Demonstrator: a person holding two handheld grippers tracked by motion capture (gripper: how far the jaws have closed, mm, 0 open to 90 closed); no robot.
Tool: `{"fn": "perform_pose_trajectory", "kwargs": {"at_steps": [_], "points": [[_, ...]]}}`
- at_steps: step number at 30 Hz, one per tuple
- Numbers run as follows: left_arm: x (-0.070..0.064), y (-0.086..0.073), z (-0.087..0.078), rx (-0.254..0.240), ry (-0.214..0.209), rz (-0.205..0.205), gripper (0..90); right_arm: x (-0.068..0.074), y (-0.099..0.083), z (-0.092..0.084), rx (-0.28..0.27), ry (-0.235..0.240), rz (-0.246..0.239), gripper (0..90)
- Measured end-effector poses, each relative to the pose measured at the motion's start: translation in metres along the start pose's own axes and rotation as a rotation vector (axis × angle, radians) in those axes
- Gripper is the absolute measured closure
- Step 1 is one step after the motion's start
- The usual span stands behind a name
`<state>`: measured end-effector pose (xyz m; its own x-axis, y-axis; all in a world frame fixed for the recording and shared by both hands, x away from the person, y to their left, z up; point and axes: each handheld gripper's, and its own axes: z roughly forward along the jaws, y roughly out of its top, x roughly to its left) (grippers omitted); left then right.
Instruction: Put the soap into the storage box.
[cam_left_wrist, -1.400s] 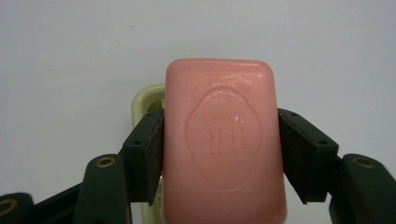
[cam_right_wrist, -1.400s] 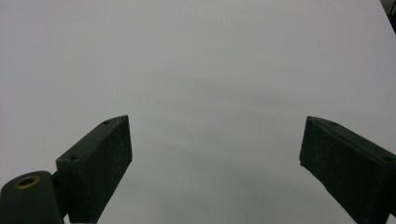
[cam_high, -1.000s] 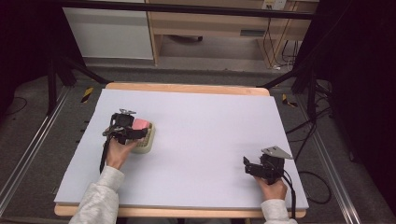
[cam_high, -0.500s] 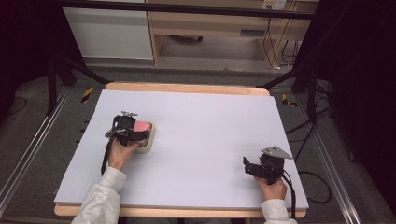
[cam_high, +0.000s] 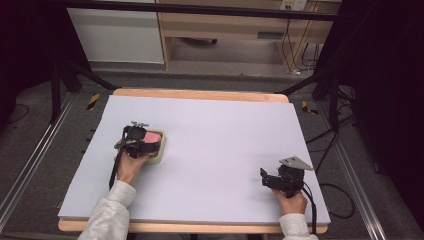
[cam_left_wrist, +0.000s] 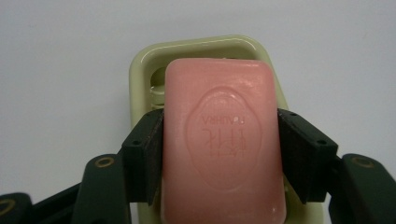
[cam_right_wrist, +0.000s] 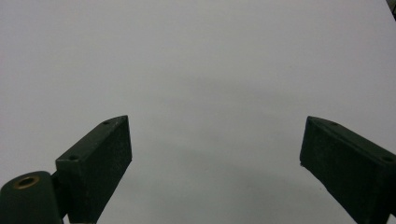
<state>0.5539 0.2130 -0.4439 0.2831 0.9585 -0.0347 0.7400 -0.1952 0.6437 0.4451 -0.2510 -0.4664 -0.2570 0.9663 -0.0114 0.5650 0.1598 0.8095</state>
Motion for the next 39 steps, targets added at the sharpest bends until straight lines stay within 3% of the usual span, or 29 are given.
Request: {"fn": "perform_pose_trajectory", "kwargs": {"at_steps": [3,7,15,19,25,32,39], "points": [[0.000,0.000,0.000,-0.001,-0.003,-0.002,36.5,0.000,0.000,0.000,0.001,0.000,0.004,9.2],[0.002,0.001,-0.009,-0.049,-0.018,-0.012,35.8,0.000,0.000,0.000,0.000,0.000,0.003,9.2],[0.003,0.000,-0.026,-0.098,-0.019,-0.004,33.5,0.000,0.000,-0.001,-0.002,-0.002,0.006,9.2],[0.005,-0.004,-0.035,-0.130,-0.044,0.001,32.5,0.000,0.000,0.000,0.000,-0.005,0.005,9.2],[0.005,-0.017,-0.050,-0.202,-0.080,0.025,30.5,-0.002,0.000,0.001,0.000,-0.001,0.024,9.1],[0.008,-0.040,-0.062,-0.235,-0.096,0.045,28.4,-0.005,-0.001,0.002,0.008,-0.014,0.031,8.8],[0.020,-0.058,-0.067,-0.241,-0.094,0.016,26.1,-0.010,-0.002,0.003,0.009,-0.024,0.037,8.3]]}}
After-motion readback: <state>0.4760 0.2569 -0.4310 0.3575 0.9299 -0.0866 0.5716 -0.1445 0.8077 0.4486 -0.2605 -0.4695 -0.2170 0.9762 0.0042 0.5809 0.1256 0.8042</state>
